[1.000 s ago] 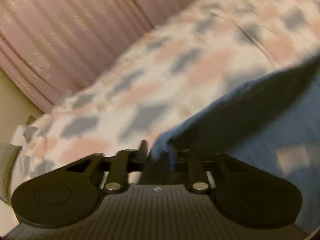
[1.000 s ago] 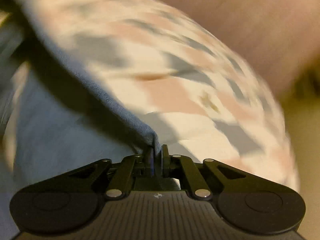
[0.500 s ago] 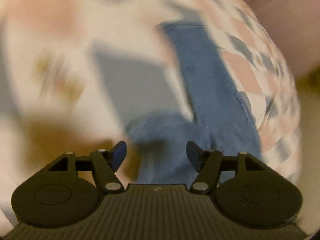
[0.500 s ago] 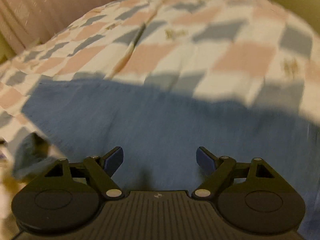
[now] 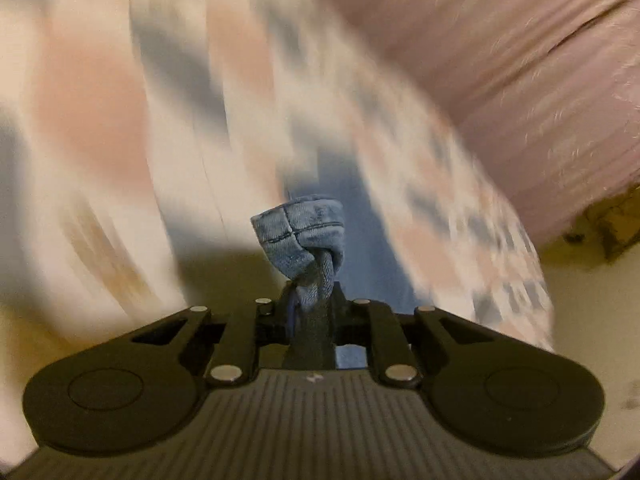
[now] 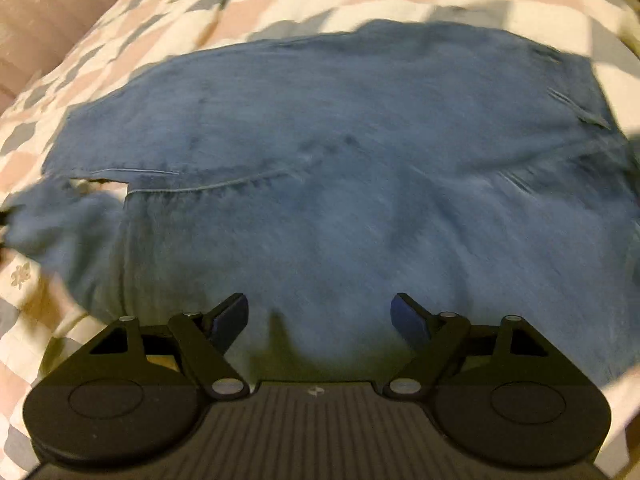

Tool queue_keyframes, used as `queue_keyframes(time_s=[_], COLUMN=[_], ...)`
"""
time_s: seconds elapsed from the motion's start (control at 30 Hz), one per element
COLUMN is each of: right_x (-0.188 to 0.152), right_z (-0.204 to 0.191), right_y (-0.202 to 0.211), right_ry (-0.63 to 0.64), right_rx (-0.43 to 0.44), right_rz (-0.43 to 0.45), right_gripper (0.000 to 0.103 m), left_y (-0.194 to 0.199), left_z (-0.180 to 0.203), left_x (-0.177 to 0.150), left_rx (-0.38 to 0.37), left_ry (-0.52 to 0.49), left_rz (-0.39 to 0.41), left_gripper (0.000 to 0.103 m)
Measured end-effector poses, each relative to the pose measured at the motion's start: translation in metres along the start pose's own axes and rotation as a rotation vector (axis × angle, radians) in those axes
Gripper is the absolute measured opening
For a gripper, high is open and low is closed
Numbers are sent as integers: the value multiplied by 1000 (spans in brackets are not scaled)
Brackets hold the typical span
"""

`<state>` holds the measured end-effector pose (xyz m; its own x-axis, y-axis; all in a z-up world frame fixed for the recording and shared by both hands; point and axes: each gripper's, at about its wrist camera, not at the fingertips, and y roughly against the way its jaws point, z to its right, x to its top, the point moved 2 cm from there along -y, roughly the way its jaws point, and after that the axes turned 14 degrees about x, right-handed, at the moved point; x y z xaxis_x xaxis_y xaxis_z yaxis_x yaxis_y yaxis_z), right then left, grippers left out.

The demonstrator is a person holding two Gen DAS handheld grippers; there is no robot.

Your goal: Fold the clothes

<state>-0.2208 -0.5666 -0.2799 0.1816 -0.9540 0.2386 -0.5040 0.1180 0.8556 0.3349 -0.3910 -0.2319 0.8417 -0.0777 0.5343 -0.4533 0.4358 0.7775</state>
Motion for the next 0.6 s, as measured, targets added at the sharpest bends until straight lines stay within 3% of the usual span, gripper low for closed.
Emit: queue_keyframes(time_s=[0.03,0.07,0.1,0.13,0.2,0.3,0.37,0.5,0.6], right_x=[-5,-10,-16,-21,-31,-47,-62,-84,-94], right_z=[6,11,16,21,27,42,55,93,115], right_y=[6,12,18,24,30,38,44,57,62], right_ry=[-19,-38,-56,-75,-113,-171,-225,-398,-528], right_rx=[-10,-17,-24,-23,-22,-27,-51,-103,-113], right_rz=[5,13,21,30,38,38,46,111,169], right_gripper=[80,80,80,80,80,80,80,80,80], left_y=[20,30,37,36,22,-7,-15,-26,-35], left_z=[-7,-12,-17,-25,-44,-86,-108,-115,-121], left_x=[14,21,25,22,5,-37,-56,-66,-74], left_rx=[46,119,206,270,374,497,460,347,260], left_ry=[-43,-117,-203,-246,-299,-294,-158,6,128], left_rz=[52,78,97,91,38,-137,-222,-243,-258], left_gripper=[10,17,30,37,43,42,43,60,60])
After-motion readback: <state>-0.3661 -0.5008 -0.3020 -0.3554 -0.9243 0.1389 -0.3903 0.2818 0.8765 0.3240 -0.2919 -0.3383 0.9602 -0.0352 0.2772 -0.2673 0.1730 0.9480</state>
